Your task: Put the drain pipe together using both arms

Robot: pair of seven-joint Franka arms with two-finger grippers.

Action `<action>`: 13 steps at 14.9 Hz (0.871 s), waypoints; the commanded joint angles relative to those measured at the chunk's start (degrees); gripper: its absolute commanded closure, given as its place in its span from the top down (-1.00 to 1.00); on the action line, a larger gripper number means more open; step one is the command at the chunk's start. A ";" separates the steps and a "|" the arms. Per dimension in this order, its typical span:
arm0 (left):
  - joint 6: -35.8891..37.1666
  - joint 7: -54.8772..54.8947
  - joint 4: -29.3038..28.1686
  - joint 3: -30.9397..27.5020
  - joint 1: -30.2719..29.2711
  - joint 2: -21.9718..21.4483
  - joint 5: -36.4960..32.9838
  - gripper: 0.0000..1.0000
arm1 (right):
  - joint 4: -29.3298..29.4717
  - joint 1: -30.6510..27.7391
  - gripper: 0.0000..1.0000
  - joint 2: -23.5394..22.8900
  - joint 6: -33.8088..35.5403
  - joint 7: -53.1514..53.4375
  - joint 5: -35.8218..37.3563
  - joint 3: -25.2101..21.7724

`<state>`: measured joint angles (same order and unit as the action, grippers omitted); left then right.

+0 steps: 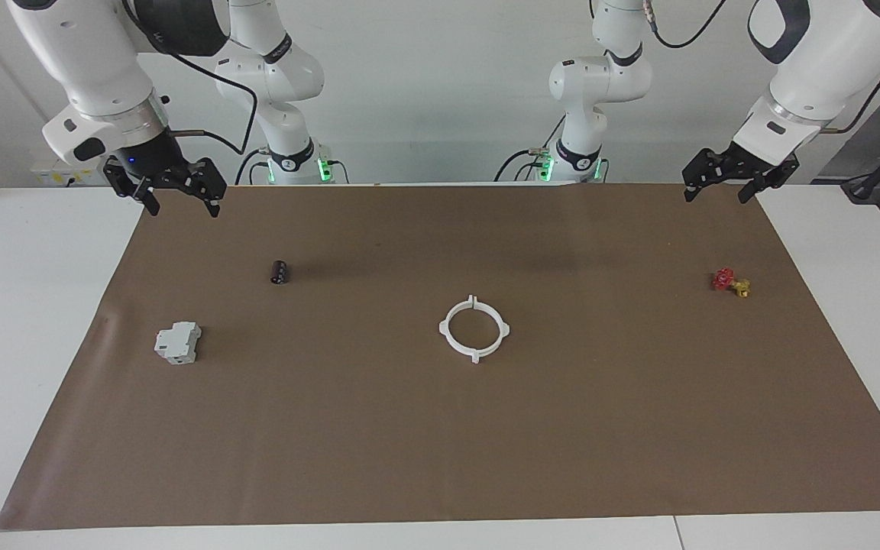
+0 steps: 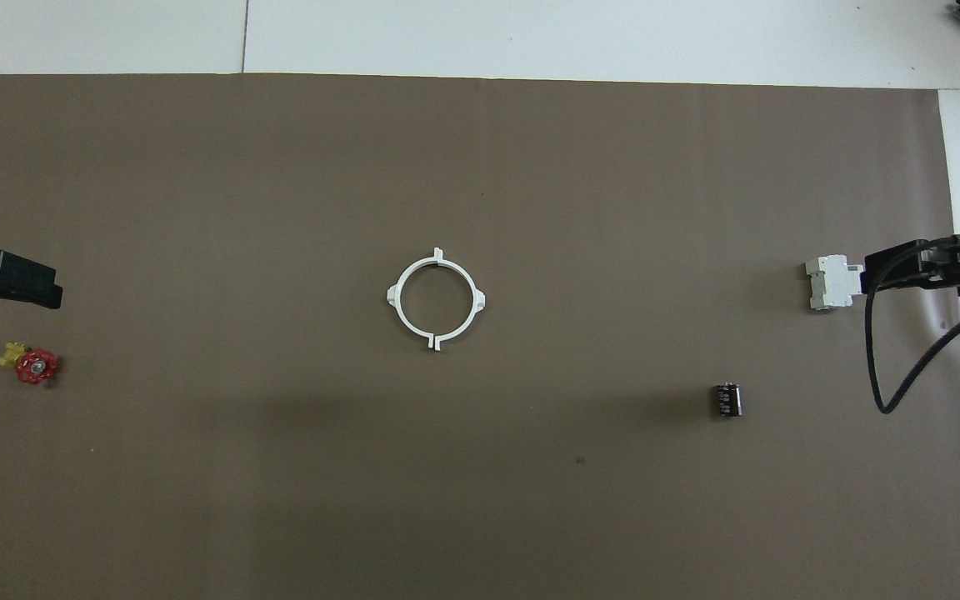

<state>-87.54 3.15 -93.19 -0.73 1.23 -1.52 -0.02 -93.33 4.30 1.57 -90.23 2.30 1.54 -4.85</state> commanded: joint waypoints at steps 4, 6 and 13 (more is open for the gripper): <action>-7.64 -0.86 -7.70 -0.93 0.09 -3.75 0.72 1.00 | -0.71 -0.34 1.00 0.63 -0.92 -0.63 -0.22 0.10; -7.91 -0.78 -8.50 -1.29 0.61 -3.93 0.72 1.00 | -0.71 -0.34 1.00 0.54 -0.92 -0.63 -0.22 0.10; -7.12 -1.04 -8.41 -1.29 0.70 -3.66 0.72 1.00 | -0.71 -0.34 1.00 0.63 -0.91 -0.63 -0.22 0.10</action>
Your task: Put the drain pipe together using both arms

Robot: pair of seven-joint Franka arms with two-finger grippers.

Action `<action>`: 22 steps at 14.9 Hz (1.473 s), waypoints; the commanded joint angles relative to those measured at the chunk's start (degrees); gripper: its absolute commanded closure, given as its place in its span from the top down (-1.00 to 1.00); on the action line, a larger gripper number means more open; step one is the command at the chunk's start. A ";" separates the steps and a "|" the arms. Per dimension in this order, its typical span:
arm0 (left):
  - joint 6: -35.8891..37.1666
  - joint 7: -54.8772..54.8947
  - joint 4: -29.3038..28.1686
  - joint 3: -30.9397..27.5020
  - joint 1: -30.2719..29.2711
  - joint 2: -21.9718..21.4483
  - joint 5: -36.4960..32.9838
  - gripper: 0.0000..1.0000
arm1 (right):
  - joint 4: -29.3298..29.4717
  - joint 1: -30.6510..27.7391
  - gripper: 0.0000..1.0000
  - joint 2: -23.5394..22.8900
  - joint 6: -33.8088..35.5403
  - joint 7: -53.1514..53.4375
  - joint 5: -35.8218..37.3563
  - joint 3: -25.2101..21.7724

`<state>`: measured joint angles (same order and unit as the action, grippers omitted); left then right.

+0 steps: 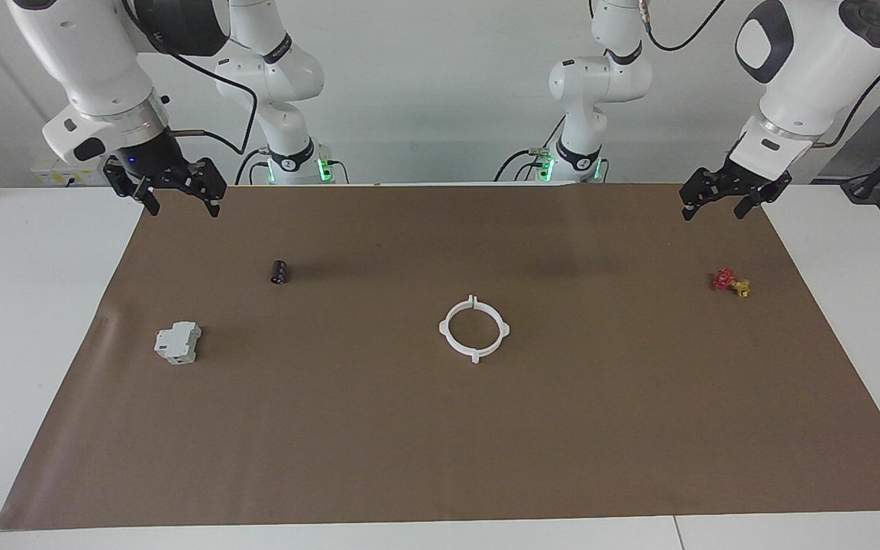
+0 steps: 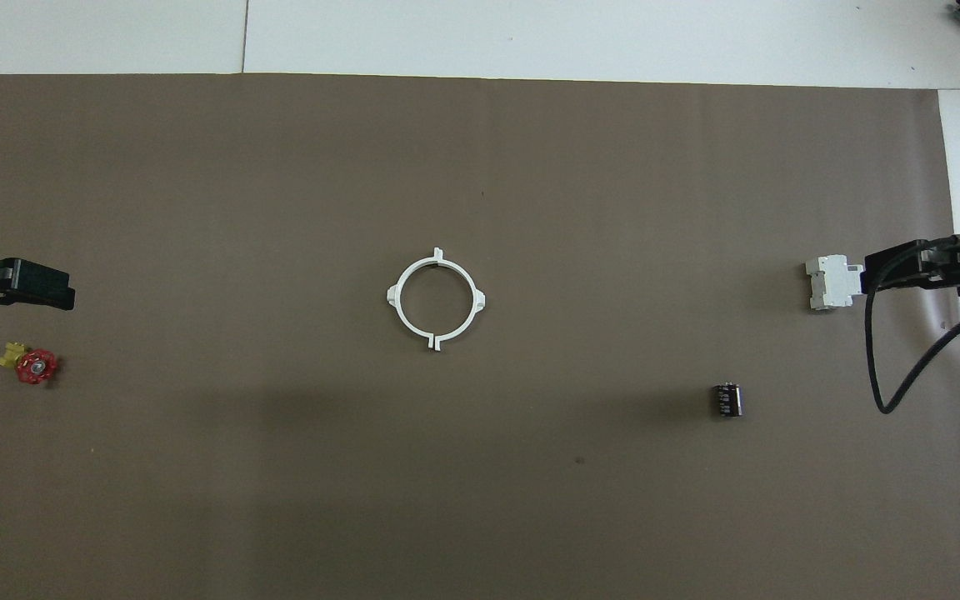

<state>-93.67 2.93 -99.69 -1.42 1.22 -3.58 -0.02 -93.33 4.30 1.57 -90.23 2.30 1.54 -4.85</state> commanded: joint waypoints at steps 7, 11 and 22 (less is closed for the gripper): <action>-1.25 -0.65 -2.00 -0.69 0.54 -1.69 0.72 1.00 | -0.71 -0.34 1.00 0.63 -0.92 -0.63 -0.22 0.10; -1.25 -0.56 -1.91 -0.86 0.54 -1.69 0.72 1.00 | -0.71 -0.34 1.00 0.63 -0.92 -0.63 -0.22 0.10; -0.64 -0.73 -1.13 -0.86 0.71 -1.43 0.72 1.00 | -0.71 -0.34 1.00 0.63 -0.92 -0.63 -0.22 0.10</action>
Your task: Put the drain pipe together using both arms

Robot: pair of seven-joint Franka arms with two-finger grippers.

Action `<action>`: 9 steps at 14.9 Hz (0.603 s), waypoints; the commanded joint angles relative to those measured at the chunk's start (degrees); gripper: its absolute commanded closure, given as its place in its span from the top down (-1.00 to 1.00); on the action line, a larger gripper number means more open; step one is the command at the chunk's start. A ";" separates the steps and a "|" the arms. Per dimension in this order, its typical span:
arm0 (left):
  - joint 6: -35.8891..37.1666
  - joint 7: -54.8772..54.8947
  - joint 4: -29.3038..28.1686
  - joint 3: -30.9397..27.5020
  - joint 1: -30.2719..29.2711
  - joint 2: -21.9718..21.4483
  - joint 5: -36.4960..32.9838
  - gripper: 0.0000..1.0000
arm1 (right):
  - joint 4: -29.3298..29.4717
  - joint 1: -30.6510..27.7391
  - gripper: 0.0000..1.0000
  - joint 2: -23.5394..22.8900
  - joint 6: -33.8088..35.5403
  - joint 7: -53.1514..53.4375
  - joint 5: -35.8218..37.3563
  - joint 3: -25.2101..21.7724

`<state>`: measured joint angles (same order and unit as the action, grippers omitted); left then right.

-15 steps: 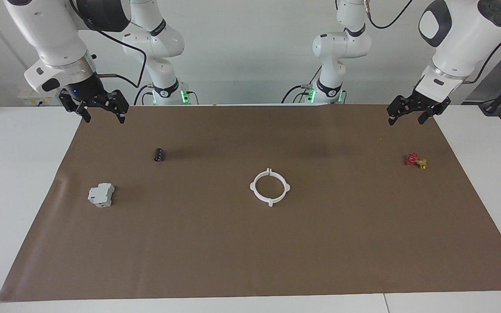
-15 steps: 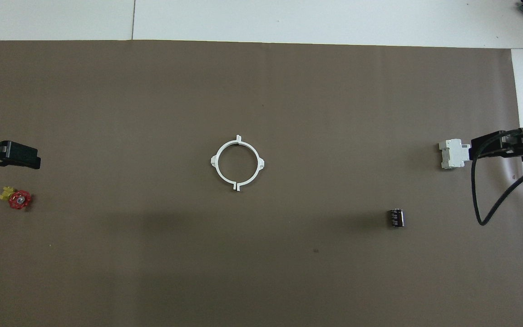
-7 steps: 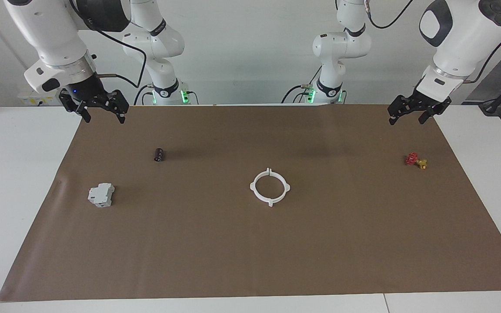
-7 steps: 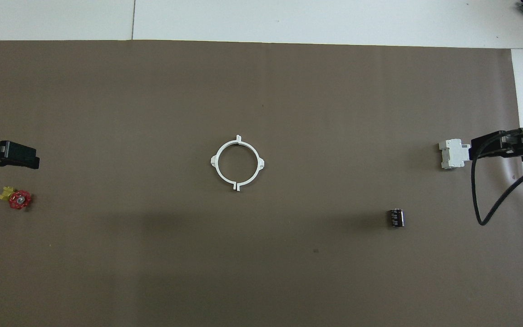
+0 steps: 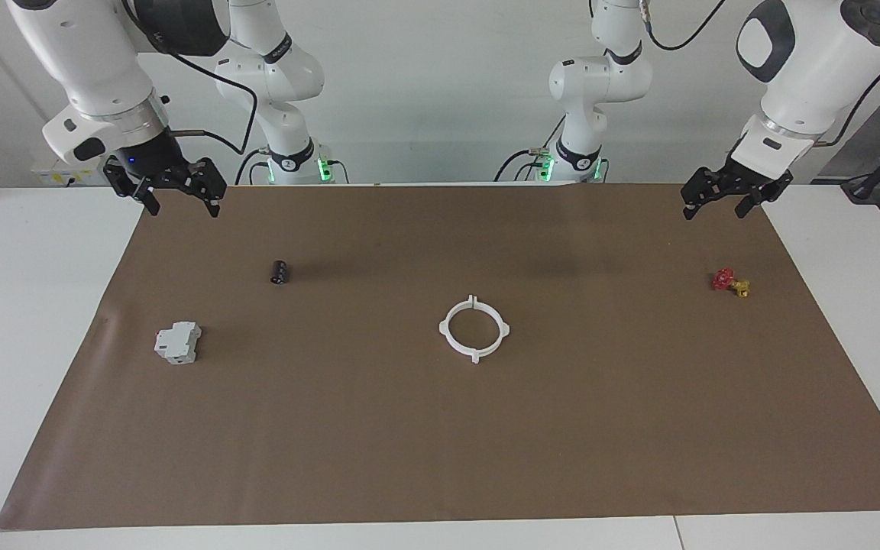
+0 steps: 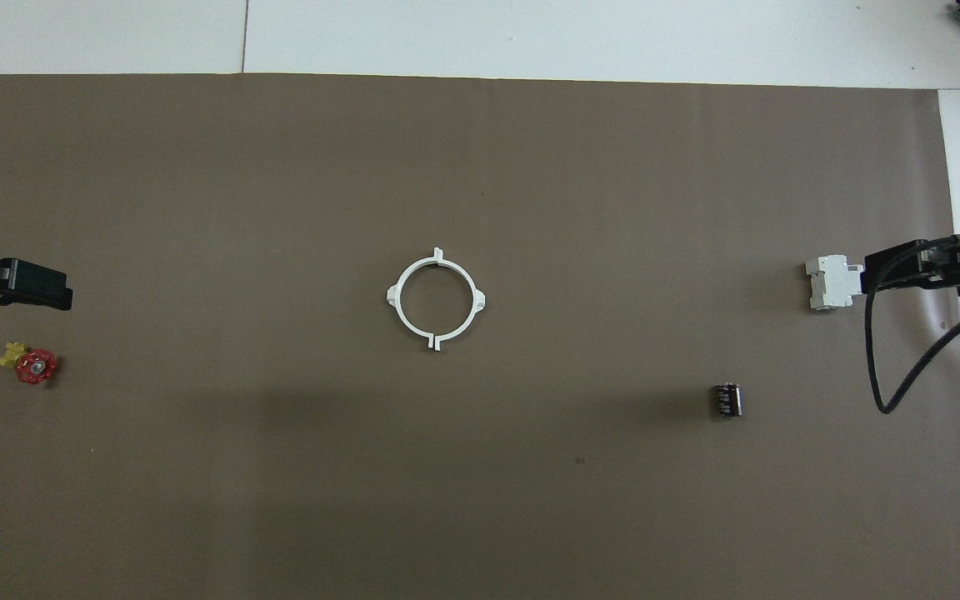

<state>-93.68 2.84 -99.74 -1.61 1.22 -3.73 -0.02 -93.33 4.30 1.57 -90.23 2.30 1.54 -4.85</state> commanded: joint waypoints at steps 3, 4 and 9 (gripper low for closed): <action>0.25 -0.64 -0.64 -0.77 0.80 -1.01 0.63 1.00 | -0.71 -0.35 1.00 0.54 -0.92 -0.63 -0.22 0.10; 0.34 -0.64 -0.37 -0.77 0.80 -1.01 0.63 1.00 | -0.71 -0.35 1.00 0.63 -0.92 -0.54 -0.22 0.10; 1.84 -0.64 1.13 -0.77 0.80 -0.92 0.63 1.00 | -0.71 -0.35 1.00 0.63 -0.92 -0.63 -0.22 0.10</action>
